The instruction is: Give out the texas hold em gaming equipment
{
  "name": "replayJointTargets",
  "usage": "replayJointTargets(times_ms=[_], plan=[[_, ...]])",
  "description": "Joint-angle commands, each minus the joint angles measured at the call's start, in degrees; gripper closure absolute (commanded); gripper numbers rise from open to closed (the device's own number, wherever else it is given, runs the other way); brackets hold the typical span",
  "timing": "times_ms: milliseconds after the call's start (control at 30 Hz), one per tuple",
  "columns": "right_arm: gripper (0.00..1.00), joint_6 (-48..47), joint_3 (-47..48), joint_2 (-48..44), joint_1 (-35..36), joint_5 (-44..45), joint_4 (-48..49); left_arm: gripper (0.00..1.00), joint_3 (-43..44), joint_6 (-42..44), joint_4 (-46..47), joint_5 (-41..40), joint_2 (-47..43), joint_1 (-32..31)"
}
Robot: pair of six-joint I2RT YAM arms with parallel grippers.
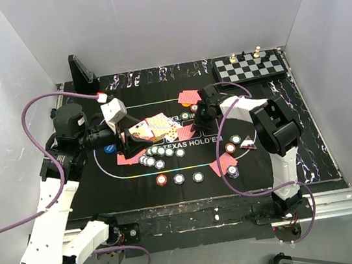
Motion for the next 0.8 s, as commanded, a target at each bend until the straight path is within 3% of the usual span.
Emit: replayJointTargets(times_ms=[0,200,600,767], plan=[[0.94,-2.02,2.2,0.7,0.44,3.21,-4.91,1.0,1.22,0.0,0.51,0.59,-1.74,0.08],[0.69,-2.89,3.96,0.88,1.15,2.08,-6.32,1.0,1.04,0.09,0.42,0.41,-2.09,0.16],[0.62,-6.84,11.43,4.75,2.38,3.12,-15.28,1.0,1.31,0.35,0.16,0.41,-2.27,0.07],[0.5,-8.95,11.87,2.21,2.38,5.23,-19.76,1.0,1.22,0.27,0.07,0.68,-2.09,0.16]])
